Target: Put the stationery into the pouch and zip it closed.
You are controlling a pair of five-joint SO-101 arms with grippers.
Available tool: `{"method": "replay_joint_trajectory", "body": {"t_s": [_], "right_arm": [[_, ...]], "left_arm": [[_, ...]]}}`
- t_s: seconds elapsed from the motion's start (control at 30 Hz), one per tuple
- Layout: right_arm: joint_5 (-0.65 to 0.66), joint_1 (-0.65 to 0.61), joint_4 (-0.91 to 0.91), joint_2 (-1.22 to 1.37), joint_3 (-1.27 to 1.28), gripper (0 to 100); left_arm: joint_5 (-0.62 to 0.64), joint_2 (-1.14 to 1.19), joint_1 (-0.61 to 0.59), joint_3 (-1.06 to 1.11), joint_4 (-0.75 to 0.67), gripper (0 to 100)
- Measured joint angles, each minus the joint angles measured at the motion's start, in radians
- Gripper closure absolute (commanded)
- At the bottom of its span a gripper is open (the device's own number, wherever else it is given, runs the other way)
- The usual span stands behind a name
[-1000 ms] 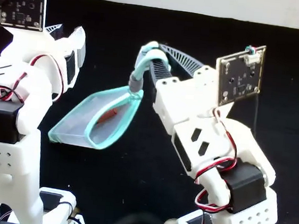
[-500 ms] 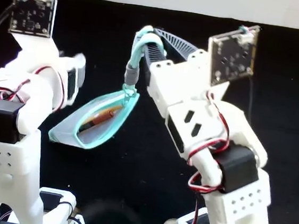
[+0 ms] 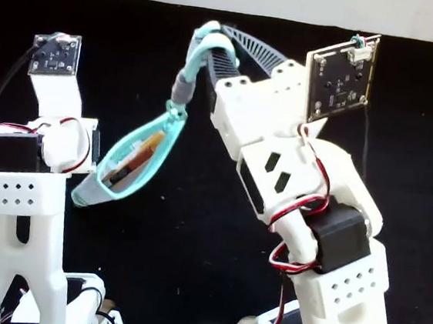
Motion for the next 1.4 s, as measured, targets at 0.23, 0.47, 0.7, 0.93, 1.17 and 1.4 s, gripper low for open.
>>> {"method": "replay_joint_trajectory", "body": {"t_s": [0.23,0.47,0.7,0.93,1.17,1.4], "right_arm": [[0.000,0.000,-0.097,0.098,0.000,99.3],[0.000,0.000,-0.160,0.129,0.000,99.3],[0.000,0.000,-0.239,0.135,0.000,99.3],[0.000,0.000,-0.281,0.164,-0.032,99.3],[0.000,-0.029,-0.284,0.273,-0.227,99.3],[0.000,-0.071,-0.235,0.334,-0.310,99.3]], "left_arm": [[0.000,0.000,0.037,0.012,0.100,99],[-0.002,0.000,0.203,0.015,0.120,99],[-0.002,0.000,0.399,0.015,0.120,99],[-0.002,0.000,0.423,0.015,0.120,99],[-0.002,-0.002,0.428,0.040,0.120,99],[-0.002,0.000,0.427,0.089,0.120,99]]}}
